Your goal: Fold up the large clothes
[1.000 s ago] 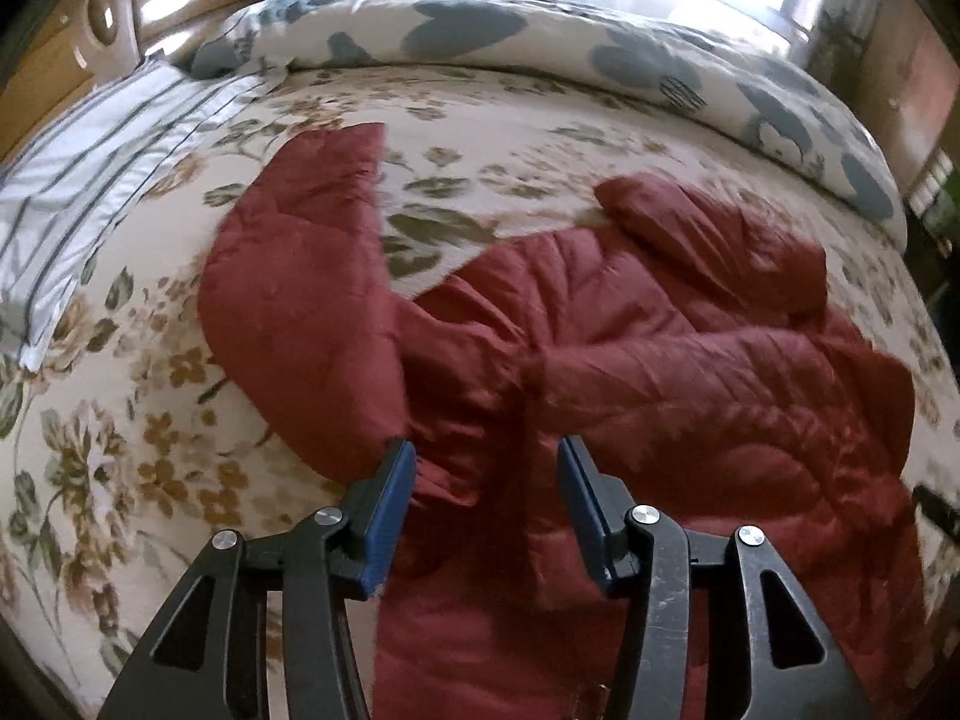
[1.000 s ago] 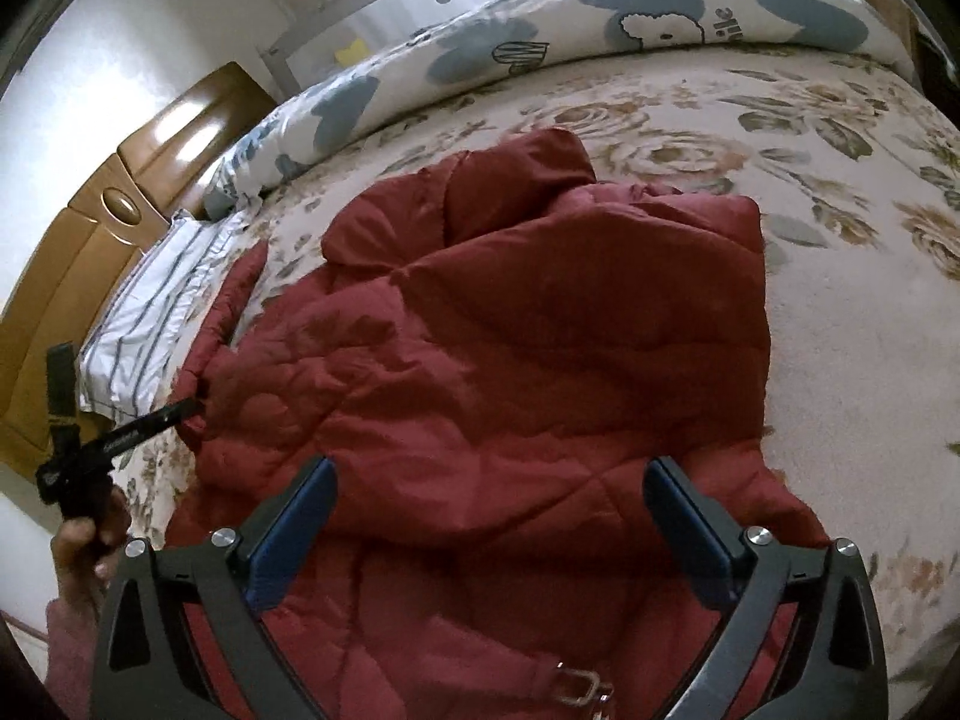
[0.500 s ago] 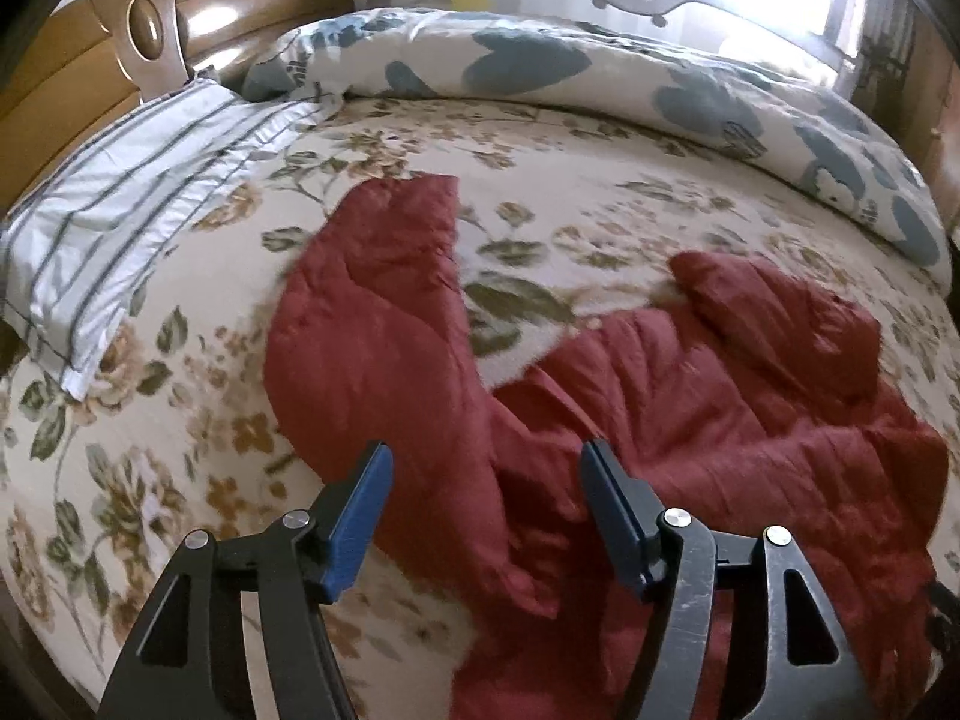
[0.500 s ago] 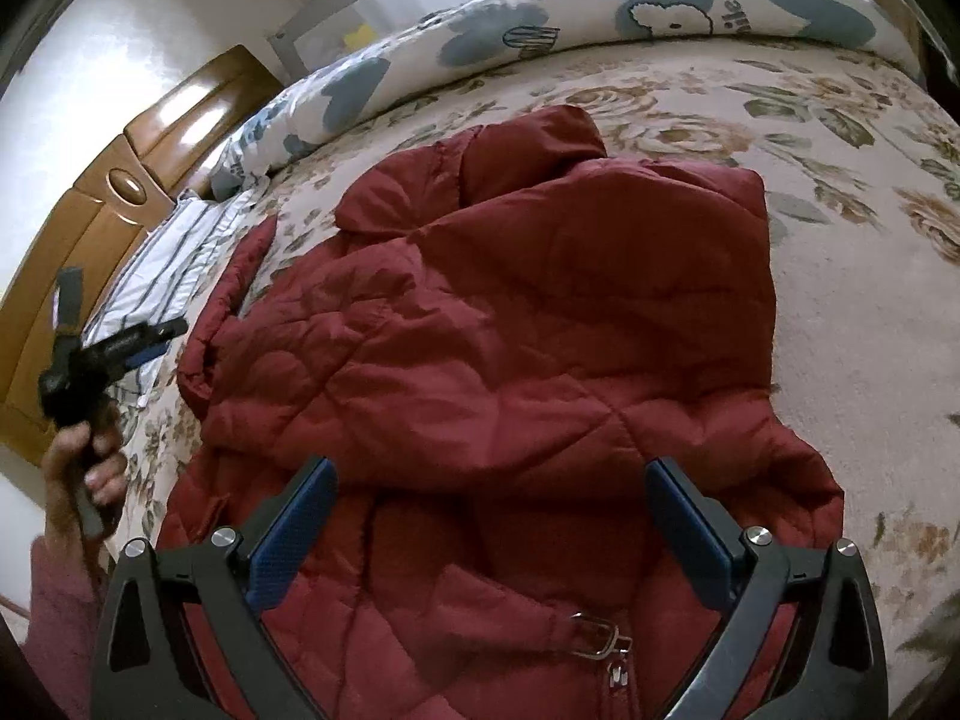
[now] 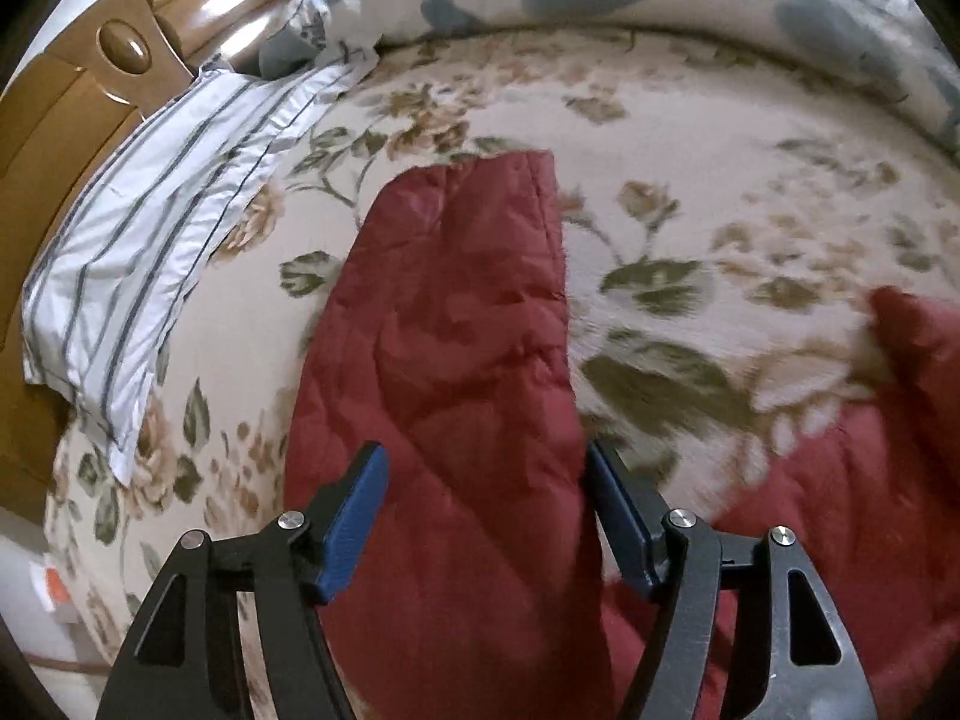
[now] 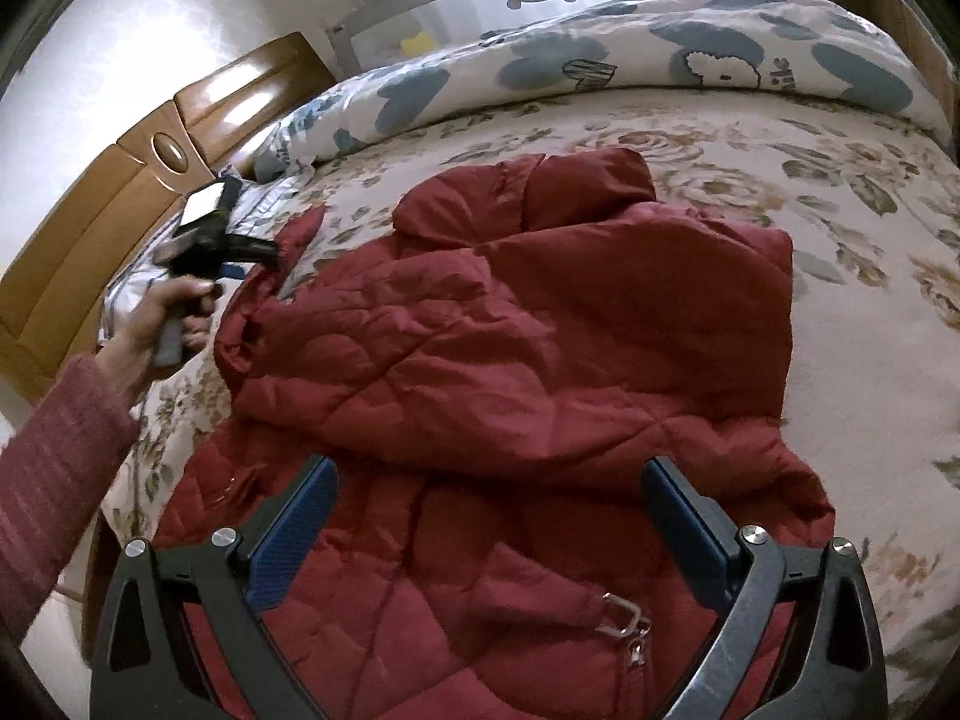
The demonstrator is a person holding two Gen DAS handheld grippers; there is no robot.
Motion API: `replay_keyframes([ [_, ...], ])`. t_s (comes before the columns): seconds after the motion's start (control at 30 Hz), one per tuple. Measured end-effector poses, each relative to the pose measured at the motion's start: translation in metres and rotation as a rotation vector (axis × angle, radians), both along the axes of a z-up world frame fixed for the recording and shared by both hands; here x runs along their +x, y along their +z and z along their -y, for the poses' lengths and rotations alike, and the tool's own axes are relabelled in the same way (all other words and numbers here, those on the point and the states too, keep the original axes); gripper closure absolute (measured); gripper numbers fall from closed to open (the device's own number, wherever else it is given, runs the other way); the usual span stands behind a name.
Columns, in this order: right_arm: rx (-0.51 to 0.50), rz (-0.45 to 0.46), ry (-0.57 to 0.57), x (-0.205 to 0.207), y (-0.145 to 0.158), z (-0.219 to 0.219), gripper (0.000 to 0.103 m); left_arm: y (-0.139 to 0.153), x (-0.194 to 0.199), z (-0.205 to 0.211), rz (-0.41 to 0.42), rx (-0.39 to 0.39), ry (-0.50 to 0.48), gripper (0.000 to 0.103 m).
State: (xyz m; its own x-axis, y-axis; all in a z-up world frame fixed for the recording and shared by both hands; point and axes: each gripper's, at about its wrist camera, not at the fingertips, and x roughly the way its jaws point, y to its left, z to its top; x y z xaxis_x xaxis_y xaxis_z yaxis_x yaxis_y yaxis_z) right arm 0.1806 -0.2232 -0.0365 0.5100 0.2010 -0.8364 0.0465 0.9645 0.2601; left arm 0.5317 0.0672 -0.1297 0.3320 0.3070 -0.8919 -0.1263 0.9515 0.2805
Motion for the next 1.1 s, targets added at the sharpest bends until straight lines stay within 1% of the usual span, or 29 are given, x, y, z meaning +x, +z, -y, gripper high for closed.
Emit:
replay_keyframes([
  [0.07,0.007,-0.009,0.008,-0.002,-0.003,-0.001,0.002,-0.009,0.013,0.0,-0.018,0.028,0.001,0.054],
  [0.13,0.005,-0.015,0.012,-0.005,-0.005,-0.001,0.003,-0.018,0.021,-0.001,-0.043,0.022,0.001,0.08],
  [0.23,0.01,-0.017,0.008,-0.008,-0.007,0.0,0.003,-0.017,0.019,-0.003,-0.021,0.001,-0.008,0.092],
  [0.33,0.029,-0.013,-0.008,-0.011,-0.008,0.004,0.003,-0.01,0.006,-0.009,0.024,-0.035,-0.012,0.095],
  [0.47,0.046,-0.002,-0.018,-0.013,-0.005,0.006,0.003,0.006,-0.023,-0.019,0.081,-0.128,-0.007,0.096],
  [0.73,0.071,0.008,-0.028,-0.019,-0.002,0.004,0.003,0.056,-0.108,-0.027,0.207,-0.344,-0.041,0.096],
  [0.77,0.075,0.008,-0.03,-0.02,-0.002,0.004,0.003,0.065,-0.124,-0.027,0.234,-0.381,-0.055,0.096],
  [0.83,0.075,0.007,-0.036,-0.022,-0.002,0.004,0.003,0.077,-0.144,-0.026,0.264,-0.421,-0.073,0.096],
  [0.9,0.075,0.005,-0.04,-0.023,-0.002,0.003,0.003,0.089,-0.17,-0.023,0.293,-0.483,-0.093,0.097],
  [1.0,0.083,0.0,-0.05,-0.025,-0.003,0.004,0.003,0.101,-0.202,-0.017,0.32,-0.558,-0.127,0.097],
  [1.1,0.091,-0.015,-0.063,-0.026,-0.006,0.008,0.003,0.109,-0.225,-0.008,0.332,-0.615,-0.176,0.097],
])
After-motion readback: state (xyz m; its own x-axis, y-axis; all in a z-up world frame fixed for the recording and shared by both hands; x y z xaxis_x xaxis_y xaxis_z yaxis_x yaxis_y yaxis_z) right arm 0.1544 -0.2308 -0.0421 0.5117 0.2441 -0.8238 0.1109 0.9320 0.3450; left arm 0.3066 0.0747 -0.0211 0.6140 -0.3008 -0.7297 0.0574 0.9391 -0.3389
